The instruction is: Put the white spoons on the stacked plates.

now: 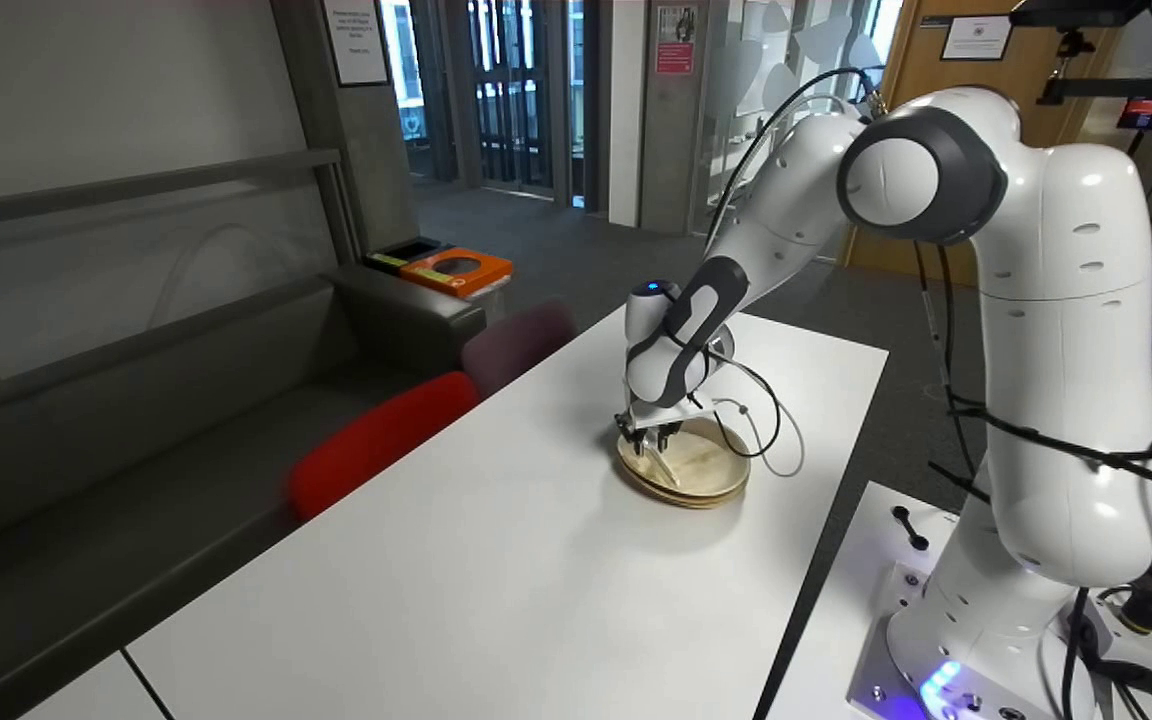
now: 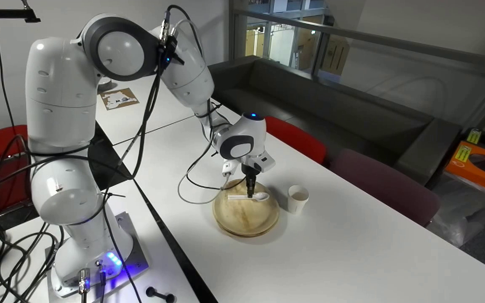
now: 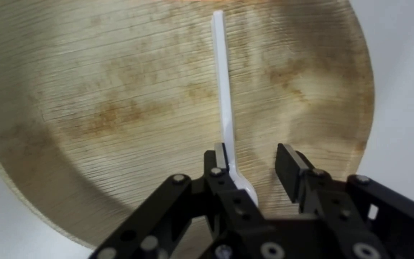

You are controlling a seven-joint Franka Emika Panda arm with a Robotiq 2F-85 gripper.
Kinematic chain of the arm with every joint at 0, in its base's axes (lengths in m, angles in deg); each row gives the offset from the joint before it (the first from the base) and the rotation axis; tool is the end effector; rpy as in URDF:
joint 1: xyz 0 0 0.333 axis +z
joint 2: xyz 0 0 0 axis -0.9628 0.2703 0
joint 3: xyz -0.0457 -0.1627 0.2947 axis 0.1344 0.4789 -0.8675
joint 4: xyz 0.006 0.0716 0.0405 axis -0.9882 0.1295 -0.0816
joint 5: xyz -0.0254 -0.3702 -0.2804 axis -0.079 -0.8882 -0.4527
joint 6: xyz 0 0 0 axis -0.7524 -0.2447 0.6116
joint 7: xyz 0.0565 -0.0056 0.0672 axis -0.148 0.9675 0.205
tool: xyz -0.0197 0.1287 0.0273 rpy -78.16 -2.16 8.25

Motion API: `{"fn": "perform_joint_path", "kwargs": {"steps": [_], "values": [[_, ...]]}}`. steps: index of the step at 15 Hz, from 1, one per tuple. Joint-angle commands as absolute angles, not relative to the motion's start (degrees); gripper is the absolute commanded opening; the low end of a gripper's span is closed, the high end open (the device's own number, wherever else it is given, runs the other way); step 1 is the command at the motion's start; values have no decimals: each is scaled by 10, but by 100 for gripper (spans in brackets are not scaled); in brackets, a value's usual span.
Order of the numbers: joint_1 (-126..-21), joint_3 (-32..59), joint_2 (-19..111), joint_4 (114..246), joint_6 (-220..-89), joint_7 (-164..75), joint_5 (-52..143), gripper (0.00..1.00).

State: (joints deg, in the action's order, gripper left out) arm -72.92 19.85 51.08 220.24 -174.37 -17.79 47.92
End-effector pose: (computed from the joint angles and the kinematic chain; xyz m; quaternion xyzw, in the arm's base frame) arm 0.5574 -0.0954 0.1160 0.9419 -0.3340 0.0140 0.0329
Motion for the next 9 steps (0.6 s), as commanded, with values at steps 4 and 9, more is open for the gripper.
{"fn": "perform_joint_path", "kwargs": {"steps": [4, 9], "values": [[-736, 198, 383, 2282, -1746, -236, 482, 43], [-743, 194, 257, 2322, -1745, -236, 431, 45]]}}
